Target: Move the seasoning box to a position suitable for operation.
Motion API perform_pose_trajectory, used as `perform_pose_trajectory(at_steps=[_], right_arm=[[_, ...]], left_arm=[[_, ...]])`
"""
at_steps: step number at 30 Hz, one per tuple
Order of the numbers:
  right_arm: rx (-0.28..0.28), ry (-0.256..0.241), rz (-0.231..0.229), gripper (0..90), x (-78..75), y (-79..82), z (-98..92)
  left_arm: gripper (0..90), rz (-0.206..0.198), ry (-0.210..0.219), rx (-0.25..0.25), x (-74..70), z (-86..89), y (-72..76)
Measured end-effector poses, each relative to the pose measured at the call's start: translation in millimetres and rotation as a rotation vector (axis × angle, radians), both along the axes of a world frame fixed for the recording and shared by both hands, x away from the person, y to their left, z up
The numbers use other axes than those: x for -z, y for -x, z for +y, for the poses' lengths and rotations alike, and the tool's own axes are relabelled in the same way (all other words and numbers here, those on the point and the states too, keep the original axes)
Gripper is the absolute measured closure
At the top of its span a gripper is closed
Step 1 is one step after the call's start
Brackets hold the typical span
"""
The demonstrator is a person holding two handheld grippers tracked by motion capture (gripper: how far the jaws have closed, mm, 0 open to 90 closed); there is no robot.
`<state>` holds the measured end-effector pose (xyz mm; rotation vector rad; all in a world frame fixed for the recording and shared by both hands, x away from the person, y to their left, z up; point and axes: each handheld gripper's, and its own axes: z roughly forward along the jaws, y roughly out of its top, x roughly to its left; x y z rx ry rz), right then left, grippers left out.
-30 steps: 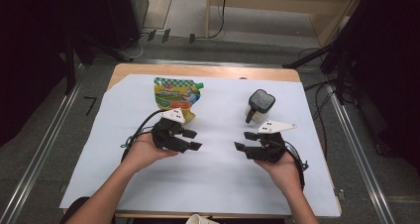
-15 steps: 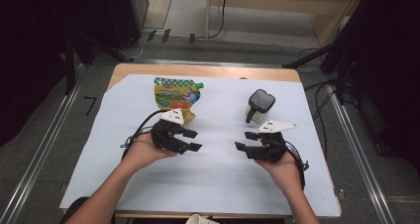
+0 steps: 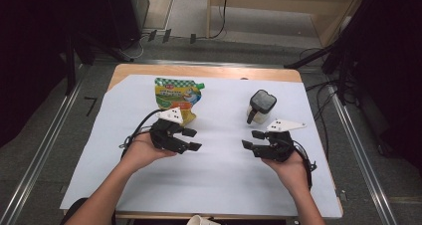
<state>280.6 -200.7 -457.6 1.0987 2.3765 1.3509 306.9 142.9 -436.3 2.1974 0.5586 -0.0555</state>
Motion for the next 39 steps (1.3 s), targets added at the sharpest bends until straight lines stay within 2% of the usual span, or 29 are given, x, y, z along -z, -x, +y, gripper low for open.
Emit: perform_pose_trajectory(at_steps=[4,5,10,13,15,18,19,20,22,23,25,26,31,37,39], right_arm=[[0.024,-0.001,-0.013,46.1,-2.5,-3.0,-7.9],[0.045,-0.008,-0.02,46.1,-2.7,-6.6,-13.2],[0.107,-0.002,-0.004,45.4,-1.8,-20.1,-27.2],[0.12,-0.007,-0.003,45.0,-3.7,-23.3,-30.4],[0.141,0.005,-0.008,44.6,-2.5,-33.8,-36.9],[0.174,0.002,-0.005,43.4,4.4,-47.6,-45.5],[0.174,0.002,-0.005,43.4,4.4,-47.6,-45.5],[0.193,0.017,-0.006,42.0,9.2,-55.2,-50.1],[0.194,0.016,0.004,40.3,11.7,-59.9,-52.3],[0.205,0.01,0.031,35.0,16.7,-70.6,-56.8],[0.209,0.001,0.042,34.2,19.6,-75.5,-59.1],[0.219,-0.004,0.047,32.0,24.1,-83.7,-61.6],[0.201,0.028,0.032,28.7,32.1,-97.5,-60.2],[0.187,0.021,0.028,16.4,48.7,-117.0,-57.7],[0.177,0.031,-0.002,14.1,52.0,-121.1,-54.4]], left_arm=[[43.5,0.022,-0.011,0.001,-0.6,0.7,-1.2],[43.6,0.03,-0.008,-0.002,-1.0,0.9,-1.3],[42.5,0.012,-0.003,0.013,-3.7,0.3,0.6],[42.0,0.015,0.0,0.012,-3.3,0.1,0.5],[41.8,0.015,-0.01,0.01,-2.7,0.0,0.7],[41.7,0.013,0.005,0.008,-4.0,2.3,2.0],[41.7,0.013,0.005,0.008,-4.0,2.3,2.0],[41.7,0.014,0.015,0.003,-4.0,2.6,2.8],[41.7,0.011,0.017,0.002,-4.1,3.8,3.8],[41.7,0.01,0.016,0.002,-3.9,4.4,4.1],[41.6,0.014,0.014,-0.004,-3.1,5.1,4.7],[41.7,0.014,0.011,-0.003,-2.3,6.1,4.6],[41.7,0.016,0.007,-0.013,-0.6,7.9,5.8],[41.7,0.014,0.002,-0.017,1.0,9.7,8.4],[41.7,0.015,-0.002,-0.019,1.7,9.9,9.5]])
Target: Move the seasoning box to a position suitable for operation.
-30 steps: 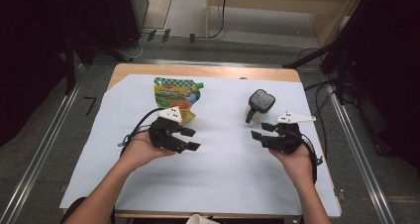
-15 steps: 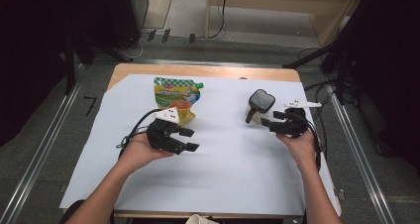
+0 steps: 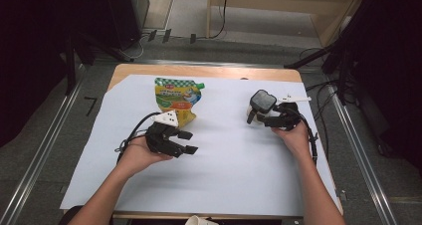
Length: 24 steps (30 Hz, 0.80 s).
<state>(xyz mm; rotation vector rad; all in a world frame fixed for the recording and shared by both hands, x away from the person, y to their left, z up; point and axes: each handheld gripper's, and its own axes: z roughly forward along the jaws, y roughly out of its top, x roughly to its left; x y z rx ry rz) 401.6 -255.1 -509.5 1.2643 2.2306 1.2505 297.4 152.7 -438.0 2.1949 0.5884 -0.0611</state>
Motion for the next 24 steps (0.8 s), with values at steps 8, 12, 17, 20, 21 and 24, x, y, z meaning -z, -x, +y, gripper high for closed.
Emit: perform_pose_trajectory(at_steps=[8,12,17,20,21,24], right_arm=[[-0.005,0.011,-0.047,9.9,8.1,-9.8,12.1],[0.008,-0.009,-0.06,9.0,11.9,-13.9,17.2],[0.025,-0.028,-0.064,8.5,14.6,-17.5,21.1],[0.028,-0.029,-0.063,8.7,14.7,-17.9,21.7],[0.03,-0.029,-0.063,8.8,14.6,-17.7,21.9],[0.03,-0.027,-0.067,9.2,14.6,-17.5,22.6]], left_arm=[[41.7,0.011,0.002,-0.002,3.7,0.7,2.8],[41.7,0.015,0.003,-0.002,5.8,0.6,4.5],[41.7,0.014,0.001,0.002,6.4,0.1,5.4],[41.6,0.016,0.006,0.001,7.1,-0.8,5.5],[41.6,0.016,0.007,0.001,7.4,-1.0,5.4],[41.6,0.017,0.005,0.003,7.7,-1.2,5.1]])
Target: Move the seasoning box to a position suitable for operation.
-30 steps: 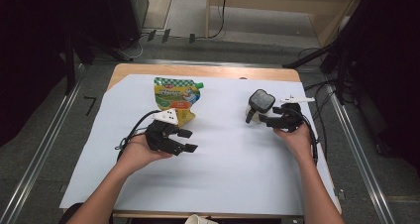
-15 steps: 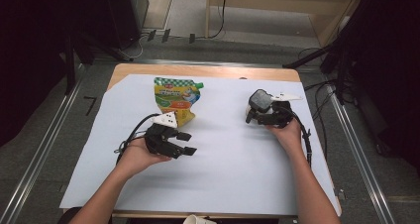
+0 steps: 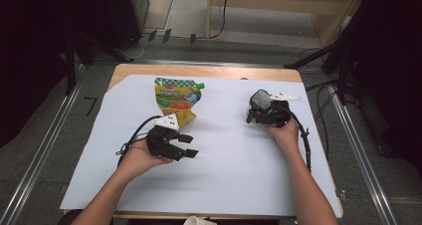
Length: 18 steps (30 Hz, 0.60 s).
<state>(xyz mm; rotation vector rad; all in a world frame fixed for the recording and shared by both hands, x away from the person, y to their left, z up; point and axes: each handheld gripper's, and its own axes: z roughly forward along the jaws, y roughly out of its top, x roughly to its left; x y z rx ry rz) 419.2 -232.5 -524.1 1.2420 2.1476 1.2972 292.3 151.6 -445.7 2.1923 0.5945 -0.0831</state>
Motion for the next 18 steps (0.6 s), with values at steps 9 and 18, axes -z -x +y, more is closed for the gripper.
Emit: perform_pose_trajectory(at_steps=[9,18], right_arm=[[0.007,0.01,-0.028,14.4,-1.8,2.6,0.3],[0.01,-0.003,-0.02,14.8,-3.5,2.8,-1.1]], left_arm=[[41.6,0.001,0.007,-0.007,-0.3,2.6,-0.6],[41.6,-0.002,0.007,-0.008,-0.7,3.1,-0.6]])
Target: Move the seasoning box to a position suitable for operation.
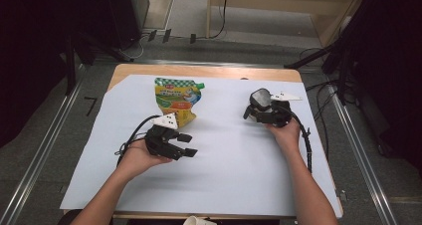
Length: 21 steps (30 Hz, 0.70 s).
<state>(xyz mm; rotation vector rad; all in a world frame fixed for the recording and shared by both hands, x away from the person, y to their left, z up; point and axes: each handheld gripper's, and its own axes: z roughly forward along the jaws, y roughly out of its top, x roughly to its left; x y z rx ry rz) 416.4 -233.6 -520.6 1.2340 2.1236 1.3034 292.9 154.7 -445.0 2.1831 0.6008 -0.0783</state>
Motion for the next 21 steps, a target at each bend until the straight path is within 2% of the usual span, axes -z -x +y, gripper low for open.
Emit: perform_pose_trajectory(at_steps=[6,12,21], right_arm=[[-0.003,-0.006,0.009,15.0,-1.3,0.6,-0.9],[-0.011,-0.018,-0.007,15.1,-8.1,5.2,0.1],[-0.057,-0.022,-0.044,15.1,-23.6,24.8,7.1]], left_arm=[[41.7,0.001,0.008,-0.003,-0.3,-0.1,-0.4],[41.6,0.004,0.007,0.004,-0.2,-1.0,-2.0],[41.6,0.012,0.005,0.016,1.0,-7.6,-6.5]])
